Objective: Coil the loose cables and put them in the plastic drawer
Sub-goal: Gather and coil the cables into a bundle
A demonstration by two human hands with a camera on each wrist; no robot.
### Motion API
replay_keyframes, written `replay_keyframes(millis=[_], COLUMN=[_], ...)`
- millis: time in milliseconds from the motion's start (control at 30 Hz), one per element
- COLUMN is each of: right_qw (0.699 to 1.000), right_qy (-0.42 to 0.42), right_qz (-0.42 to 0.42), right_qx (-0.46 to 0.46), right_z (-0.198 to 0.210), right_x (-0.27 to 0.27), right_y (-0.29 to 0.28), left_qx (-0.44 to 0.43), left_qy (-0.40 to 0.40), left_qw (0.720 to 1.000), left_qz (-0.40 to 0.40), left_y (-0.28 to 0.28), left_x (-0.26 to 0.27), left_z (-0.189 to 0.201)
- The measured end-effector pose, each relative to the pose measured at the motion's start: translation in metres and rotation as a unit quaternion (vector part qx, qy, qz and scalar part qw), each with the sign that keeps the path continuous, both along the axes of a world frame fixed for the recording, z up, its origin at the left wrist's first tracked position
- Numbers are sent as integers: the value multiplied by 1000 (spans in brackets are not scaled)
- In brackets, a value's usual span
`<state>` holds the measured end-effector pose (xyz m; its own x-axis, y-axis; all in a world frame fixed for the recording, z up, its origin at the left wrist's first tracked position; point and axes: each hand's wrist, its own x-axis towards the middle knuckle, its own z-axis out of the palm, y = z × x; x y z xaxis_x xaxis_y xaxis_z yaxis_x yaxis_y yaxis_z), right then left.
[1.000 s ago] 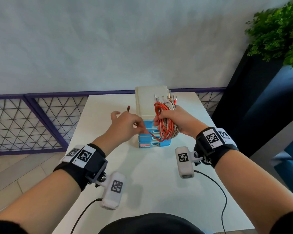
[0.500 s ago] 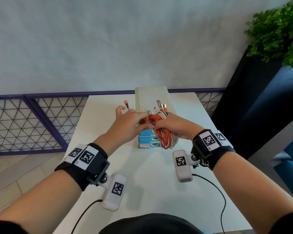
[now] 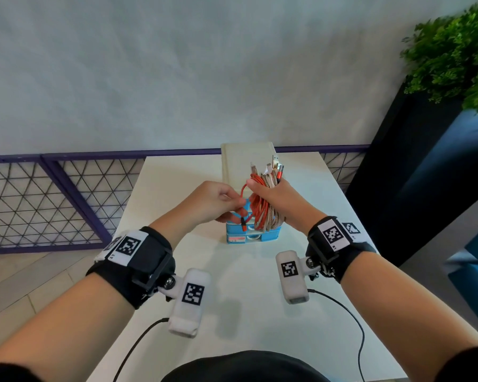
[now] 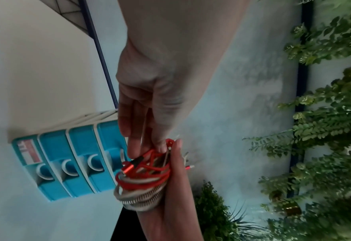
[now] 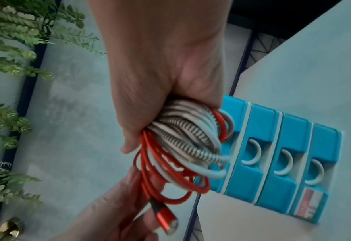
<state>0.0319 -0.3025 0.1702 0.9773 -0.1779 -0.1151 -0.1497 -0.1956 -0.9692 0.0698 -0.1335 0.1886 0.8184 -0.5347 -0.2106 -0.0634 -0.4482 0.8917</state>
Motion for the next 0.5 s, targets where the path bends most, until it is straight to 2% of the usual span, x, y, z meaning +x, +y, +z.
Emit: replay_keyframes(millis=[133, 233, 400, 467, 500], right_qw=[986, 969, 969, 976, 980], right_qy=[13, 56, 94, 100, 105], right_qz=[64, 126, 131, 129, 127], right_qx=[155, 204, 185, 142, 109], right_z=[3, 7, 17, 21, 23], right_x=[-3, -5, -7, -7, -6], right_y=[9, 10, 5, 1, -2], left_qx=[-56, -101, -127, -113, -88], left_qy=[-28, -6, 69, 35, -26], left_qw=[998, 995, 989, 993, 996], left_qz=[16, 23, -10, 4, 20], left_y=[-8, -9, 3, 10, 13], left_x=[-4, -6, -8, -7, -7], left_z=[3, -1, -5, -1, 2])
